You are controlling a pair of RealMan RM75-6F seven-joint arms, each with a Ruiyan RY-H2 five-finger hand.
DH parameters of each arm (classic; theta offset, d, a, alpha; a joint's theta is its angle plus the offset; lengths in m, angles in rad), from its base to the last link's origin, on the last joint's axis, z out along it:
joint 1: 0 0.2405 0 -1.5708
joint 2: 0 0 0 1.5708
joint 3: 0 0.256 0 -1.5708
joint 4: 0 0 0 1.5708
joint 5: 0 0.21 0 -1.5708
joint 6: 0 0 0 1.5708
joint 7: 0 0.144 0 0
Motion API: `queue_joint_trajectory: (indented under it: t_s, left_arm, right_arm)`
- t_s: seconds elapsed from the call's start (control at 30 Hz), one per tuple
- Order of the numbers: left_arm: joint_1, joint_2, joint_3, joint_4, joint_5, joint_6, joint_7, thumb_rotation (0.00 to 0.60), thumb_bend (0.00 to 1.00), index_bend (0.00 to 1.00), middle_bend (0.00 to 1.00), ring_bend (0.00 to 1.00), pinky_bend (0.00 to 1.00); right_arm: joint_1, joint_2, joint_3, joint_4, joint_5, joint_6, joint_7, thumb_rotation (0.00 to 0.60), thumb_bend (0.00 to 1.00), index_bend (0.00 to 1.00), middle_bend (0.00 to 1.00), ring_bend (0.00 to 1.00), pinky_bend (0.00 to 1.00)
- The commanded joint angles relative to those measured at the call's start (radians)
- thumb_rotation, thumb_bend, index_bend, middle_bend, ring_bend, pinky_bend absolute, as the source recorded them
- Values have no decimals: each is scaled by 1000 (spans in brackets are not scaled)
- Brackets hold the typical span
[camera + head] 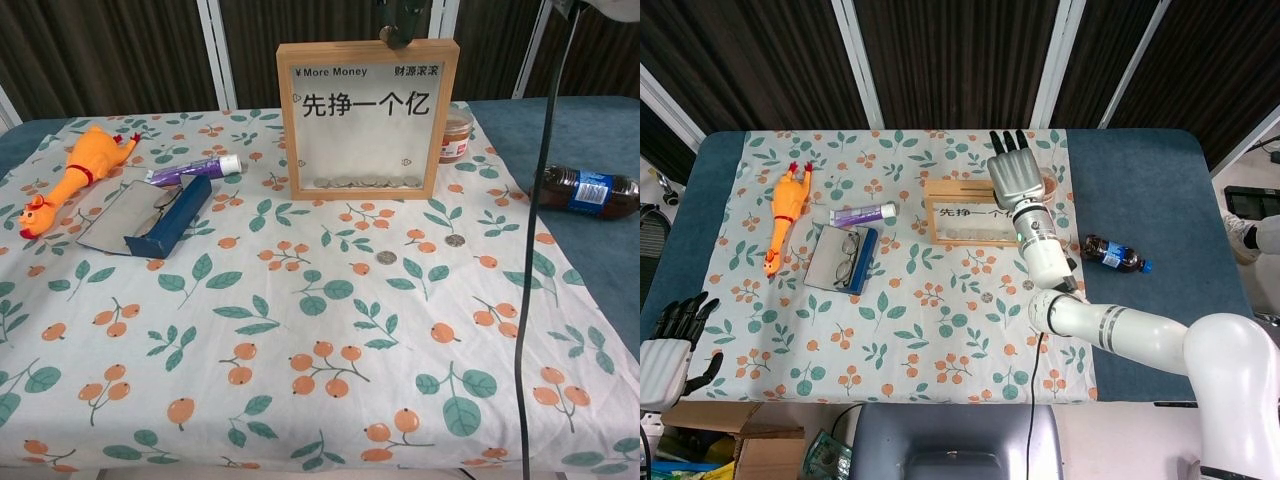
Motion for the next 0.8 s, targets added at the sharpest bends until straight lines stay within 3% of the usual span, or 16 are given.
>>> queue_joint_trajectory:
  t_s: [0.03,0.8]
  left_arm:
    - [-1,-1,0,1,0,-1,0,600,398,0,0,0,0]
    - [1,2,-2,0,-1,5,-11,600,398,0,0,0,0]
  right_arm:
    - [2,-2,1,2,3,-4,-1,600,552,724,142,0,0]
    - [9,-2,-1,-9,30,-3,-16,600,552,723,142,0,0]
